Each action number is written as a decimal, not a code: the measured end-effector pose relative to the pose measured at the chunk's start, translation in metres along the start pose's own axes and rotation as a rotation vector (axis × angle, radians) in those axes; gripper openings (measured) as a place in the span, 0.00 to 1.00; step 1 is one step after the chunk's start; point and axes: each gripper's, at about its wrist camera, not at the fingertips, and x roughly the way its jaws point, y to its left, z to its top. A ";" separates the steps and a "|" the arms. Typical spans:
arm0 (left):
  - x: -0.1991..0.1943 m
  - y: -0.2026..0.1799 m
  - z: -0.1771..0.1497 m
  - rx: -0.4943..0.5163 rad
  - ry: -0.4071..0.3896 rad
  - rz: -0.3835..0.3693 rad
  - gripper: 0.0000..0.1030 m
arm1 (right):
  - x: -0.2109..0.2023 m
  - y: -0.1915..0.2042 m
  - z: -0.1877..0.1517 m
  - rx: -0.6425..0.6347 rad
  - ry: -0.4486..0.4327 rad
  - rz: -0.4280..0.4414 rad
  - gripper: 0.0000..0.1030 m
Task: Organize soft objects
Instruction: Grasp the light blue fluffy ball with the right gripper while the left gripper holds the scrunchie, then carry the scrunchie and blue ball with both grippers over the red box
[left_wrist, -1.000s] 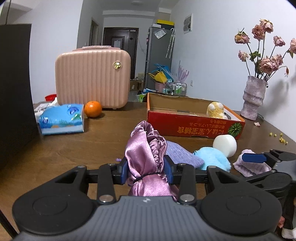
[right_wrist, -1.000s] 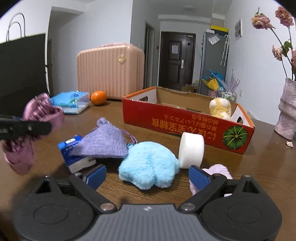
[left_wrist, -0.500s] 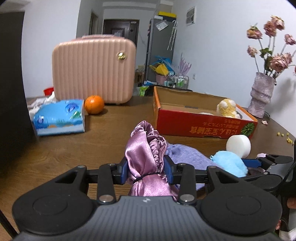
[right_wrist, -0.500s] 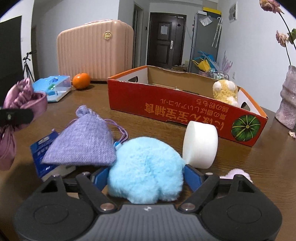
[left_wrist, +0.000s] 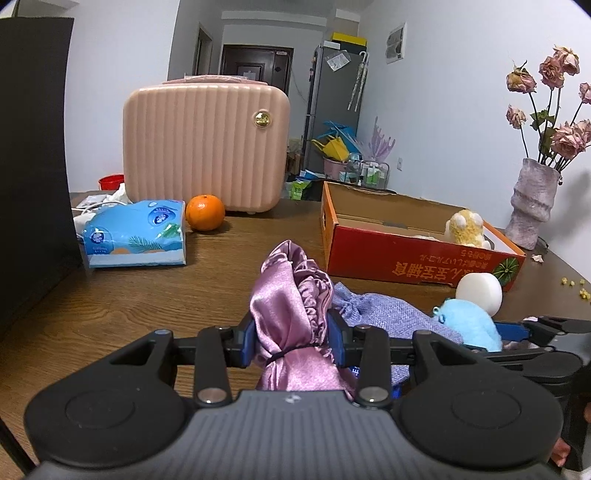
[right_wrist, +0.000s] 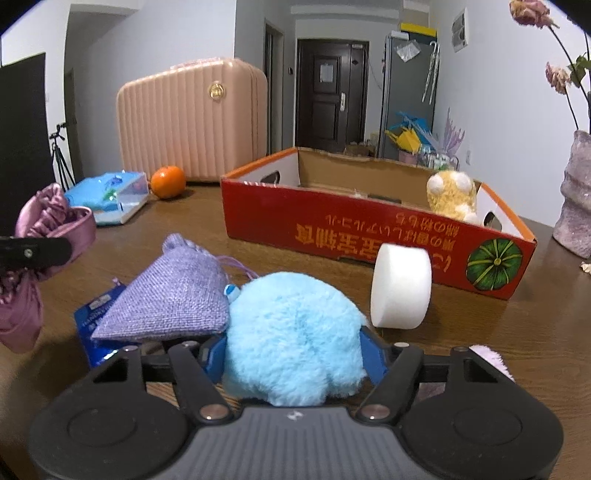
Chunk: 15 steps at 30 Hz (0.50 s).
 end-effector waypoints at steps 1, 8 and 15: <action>-0.001 -0.001 0.000 0.005 -0.003 0.003 0.38 | -0.002 0.000 0.000 0.001 -0.007 0.004 0.67; -0.009 -0.002 -0.001 0.010 -0.036 0.017 0.38 | -0.020 0.003 0.002 0.000 -0.079 0.029 0.67; -0.015 -0.003 0.000 -0.005 -0.049 0.032 0.38 | -0.038 0.001 0.007 0.001 -0.149 0.044 0.67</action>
